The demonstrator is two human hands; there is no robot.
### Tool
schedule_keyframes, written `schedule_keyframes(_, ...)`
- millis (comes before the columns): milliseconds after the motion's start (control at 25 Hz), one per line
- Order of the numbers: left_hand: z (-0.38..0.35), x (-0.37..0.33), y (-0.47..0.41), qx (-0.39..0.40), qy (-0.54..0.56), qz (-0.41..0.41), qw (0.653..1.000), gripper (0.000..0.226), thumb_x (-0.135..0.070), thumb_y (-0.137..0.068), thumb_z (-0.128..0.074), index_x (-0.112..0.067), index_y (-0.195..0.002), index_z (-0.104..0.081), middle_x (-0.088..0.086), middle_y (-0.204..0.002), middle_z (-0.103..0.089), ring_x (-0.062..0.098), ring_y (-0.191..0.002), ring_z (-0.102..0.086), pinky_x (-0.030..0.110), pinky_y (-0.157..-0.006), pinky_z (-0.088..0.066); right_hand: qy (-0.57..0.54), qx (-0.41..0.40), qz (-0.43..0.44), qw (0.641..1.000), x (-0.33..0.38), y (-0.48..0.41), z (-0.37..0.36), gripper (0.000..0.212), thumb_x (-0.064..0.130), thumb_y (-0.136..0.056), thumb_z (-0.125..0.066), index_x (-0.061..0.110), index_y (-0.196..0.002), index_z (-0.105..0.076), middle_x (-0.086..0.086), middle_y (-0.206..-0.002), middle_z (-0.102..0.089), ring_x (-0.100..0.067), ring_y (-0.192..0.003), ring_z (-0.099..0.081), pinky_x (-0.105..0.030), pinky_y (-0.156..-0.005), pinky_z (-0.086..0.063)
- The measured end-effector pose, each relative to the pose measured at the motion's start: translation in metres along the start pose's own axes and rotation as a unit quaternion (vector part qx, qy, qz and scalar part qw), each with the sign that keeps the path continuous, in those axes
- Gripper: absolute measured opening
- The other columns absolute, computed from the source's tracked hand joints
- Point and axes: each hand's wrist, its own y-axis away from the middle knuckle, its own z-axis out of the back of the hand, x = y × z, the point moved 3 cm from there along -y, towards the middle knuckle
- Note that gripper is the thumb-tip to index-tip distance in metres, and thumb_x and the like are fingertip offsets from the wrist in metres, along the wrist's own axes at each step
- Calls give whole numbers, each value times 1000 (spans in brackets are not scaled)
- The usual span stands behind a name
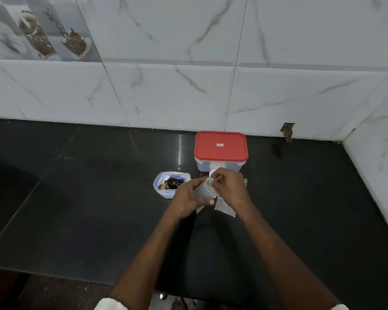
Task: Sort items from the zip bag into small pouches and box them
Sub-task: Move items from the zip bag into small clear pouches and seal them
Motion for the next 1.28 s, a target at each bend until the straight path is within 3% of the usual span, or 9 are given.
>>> schedule_keyframes(120, 0, 9, 0, -71, 9, 4, 997, 54, -21, -75, -87, -23, -125, -66, -10, -115, -70, 3, -108, -64, 36, -100, -53, -105, 26, -37, 993, 4, -4, -6, 18, 6, -83, -74, 8, -100, -68, -5, -84, -68, -17, -70, -67, -24, -59, -57)
schedule_keyframes(240, 2, 17, 0, -91, 18, -2, 996, 58, -27, -82, -82, -24, -134, -58, -13, -120, -66, -2, -112, -61, 25, -100, -51, -225, 37, -90, 969, -2, -8, -16, 18, -2, -85, -69, 5, -102, -69, -17, -93, -70, -28, -75, -69, -35, -60, -60)
schedule_keyframes(360, 1, 20, 3, -90, 17, 10, 996, 81, -27, -76, -88, -21, -146, -49, -12, -133, -59, -1, -122, -54, 18, -104, -42, -135, 2, -73, 988, -4, -10, -23, 19, -4, -80, -69, 10, -94, -72, -3, -82, -71, -14, -74, -66, -24, -62, -54)
schedule_keyframes(560, 0, 21, 4, -114, -29, -14, 993, 86, -36, -68, -90, -22, -143, -50, -10, -134, -56, 5, -121, -52, 22, -103, -42, -2, -2, -10, 1000, 8, -9, -30, 22, -1, -78, -72, 9, -98, -72, 6, -73, -64, -1, -66, -59, -14, -62, -47)
schedule_keyframes(840, 11, 23, 11, -151, 36, -6, 988, 53, -23, -73, -88, -23, -121, -66, -15, -108, -71, -4, -101, -65, 8, -85, -48, -62, 72, -56, 994, 9, -16, -31, 16, 4, -85, -71, 8, -100, -69, -7, -78, -69, -20, -59, -69, -29, -54, -58)
schedule_keyframes(920, 19, 29, 13, -208, 78, 15, 975, 50, -19, -72, -89, -24, -117, -68, -14, -106, -72, -3, -98, -67, 9, -84, -49, -54, -11, -95, 994, -9, -23, -22, 5, 8, -89, -65, 9, -86, -69, -11, -75, -70, -26, -60, -70, -38, -58, -60)
schedule_keyframes(1040, 36, 38, 21, -278, 125, 23, 952, 43, -14, -73, -88, -30, -110, -71, -13, -103, -74, -3, -95, -68, 12, -81, -50, 125, -93, -143, 977, -48, -34, -17, 17, 10, -84, -55, 5, -72, -67, -13, -70, -69, -32, -67, -69, -41, -65, -59)
schedule_keyframes(1160, 52, 45, 26, -297, 137, 6, 945, 41, -8, -77, -85, -35, -104, -70, -13, -102, -74, 0, -96, -69, 17, -84, -53, 204, -18, -150, 967, -47, -22, -44, 17, 20, -89, -62, 4, -89, -68, -11, -89, -71, -29, -86, -68, -31, -67, -48)
schedule_keyframes(1280, 65, 53, 28, -322, 163, 7, 933, 38, -9, -80, -83, -21, -113, -70, -6, -107, -75, 4, -99, -71, 20, -86, -56, 256, -12, -126, 958, -42, -16, -67, 21, 24, -94, -59, 7, -106, -64, -9, -104, -68, -29, -98, -65, -34, -74, -48)
